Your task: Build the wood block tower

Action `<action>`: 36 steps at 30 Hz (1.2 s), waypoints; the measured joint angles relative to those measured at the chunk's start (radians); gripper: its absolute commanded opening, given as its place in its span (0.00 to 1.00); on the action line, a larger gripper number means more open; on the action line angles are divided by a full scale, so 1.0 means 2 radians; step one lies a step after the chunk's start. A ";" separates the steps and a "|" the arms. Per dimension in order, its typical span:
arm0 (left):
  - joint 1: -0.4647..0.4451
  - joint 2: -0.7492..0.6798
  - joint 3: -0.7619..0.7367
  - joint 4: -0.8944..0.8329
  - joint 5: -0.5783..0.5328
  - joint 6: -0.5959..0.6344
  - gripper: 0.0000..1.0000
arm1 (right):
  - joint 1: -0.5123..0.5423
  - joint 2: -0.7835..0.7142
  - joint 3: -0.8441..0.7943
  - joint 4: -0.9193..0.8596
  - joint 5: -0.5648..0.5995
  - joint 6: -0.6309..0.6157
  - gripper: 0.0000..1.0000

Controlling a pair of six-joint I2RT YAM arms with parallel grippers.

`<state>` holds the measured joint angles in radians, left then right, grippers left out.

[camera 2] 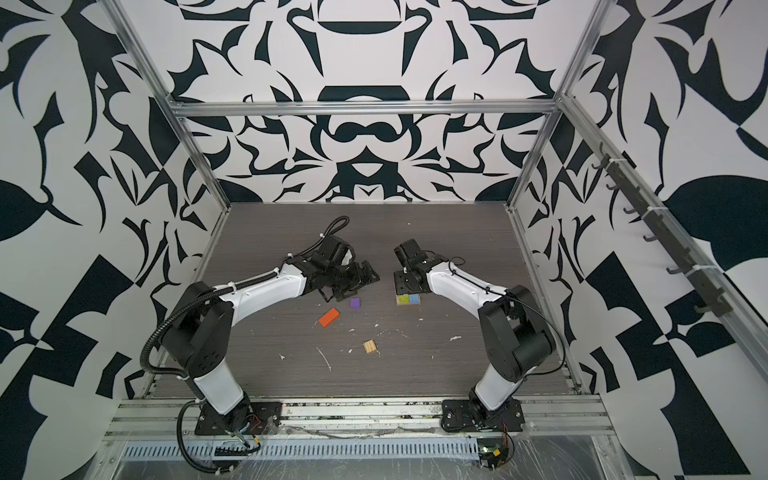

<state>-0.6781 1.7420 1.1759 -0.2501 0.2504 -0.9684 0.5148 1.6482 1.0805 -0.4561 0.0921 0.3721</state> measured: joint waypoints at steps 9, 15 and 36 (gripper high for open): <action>0.000 0.000 0.000 0.000 0.000 0.000 0.94 | 0.000 0.000 -0.015 0.011 -0.001 -0.003 0.57; 0.000 0.000 0.000 0.000 0.000 0.000 0.94 | 0.000 0.000 -0.015 0.017 -0.001 -0.003 0.59; 0.000 0.000 0.000 0.000 0.000 0.000 0.94 | 0.003 0.009 -0.015 0.019 0.001 -0.001 0.61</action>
<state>-0.6781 1.7420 1.1759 -0.2501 0.2504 -0.9684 0.5209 1.6657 1.0504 -0.4175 0.0937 0.3702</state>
